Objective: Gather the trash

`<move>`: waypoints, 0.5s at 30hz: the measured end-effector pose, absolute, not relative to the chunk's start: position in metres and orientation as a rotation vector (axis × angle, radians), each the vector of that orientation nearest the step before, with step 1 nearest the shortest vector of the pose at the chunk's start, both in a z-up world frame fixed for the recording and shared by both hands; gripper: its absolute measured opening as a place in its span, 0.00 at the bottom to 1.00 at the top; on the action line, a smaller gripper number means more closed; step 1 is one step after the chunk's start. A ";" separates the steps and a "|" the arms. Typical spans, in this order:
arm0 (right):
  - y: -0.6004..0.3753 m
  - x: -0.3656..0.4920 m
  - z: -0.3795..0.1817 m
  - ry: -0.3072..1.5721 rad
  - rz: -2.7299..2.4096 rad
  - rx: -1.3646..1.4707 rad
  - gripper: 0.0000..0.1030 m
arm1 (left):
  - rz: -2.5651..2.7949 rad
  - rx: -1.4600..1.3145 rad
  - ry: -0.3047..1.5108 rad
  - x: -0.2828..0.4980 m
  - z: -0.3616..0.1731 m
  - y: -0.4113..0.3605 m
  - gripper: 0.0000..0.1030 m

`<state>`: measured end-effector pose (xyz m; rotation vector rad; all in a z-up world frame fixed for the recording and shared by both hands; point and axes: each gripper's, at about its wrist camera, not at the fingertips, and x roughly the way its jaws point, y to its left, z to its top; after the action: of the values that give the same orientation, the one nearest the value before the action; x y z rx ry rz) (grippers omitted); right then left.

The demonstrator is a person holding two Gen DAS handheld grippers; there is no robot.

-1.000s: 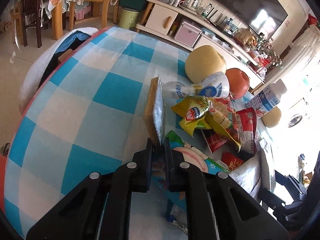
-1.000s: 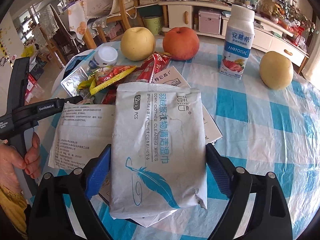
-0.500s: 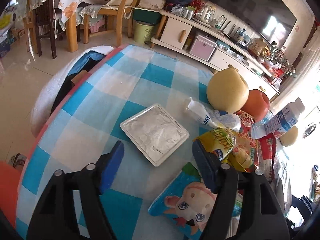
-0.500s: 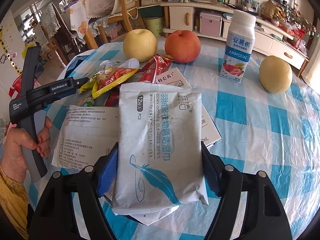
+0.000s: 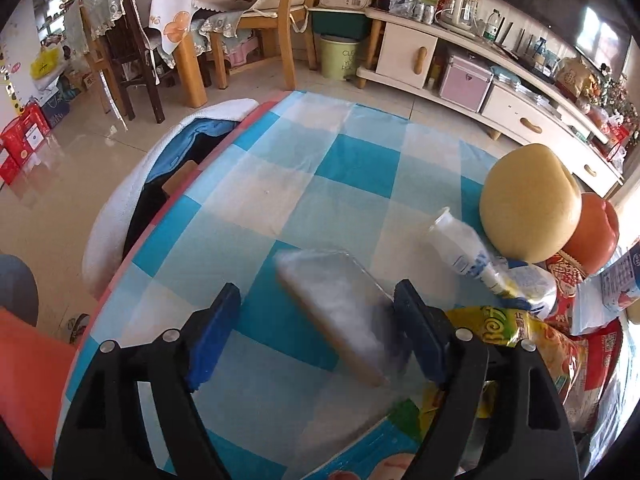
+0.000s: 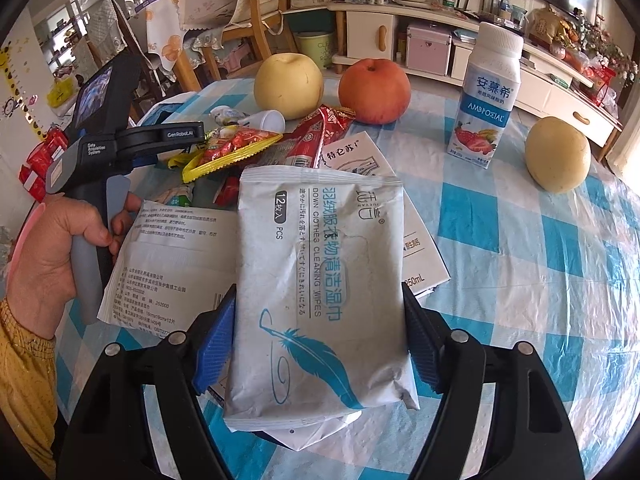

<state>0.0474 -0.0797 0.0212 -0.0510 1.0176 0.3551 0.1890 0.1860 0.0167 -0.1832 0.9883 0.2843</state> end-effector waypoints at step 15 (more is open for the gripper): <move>-0.078 0.044 0.025 1.010 0.357 -0.061 0.68 | 0.103 -0.303 0.913 0.155 0.025 0.189 0.10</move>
<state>0.0441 -0.0785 0.0252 -0.0611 1.0096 0.3572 0.1548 0.1892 0.0251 -0.3026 0.9131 0.1027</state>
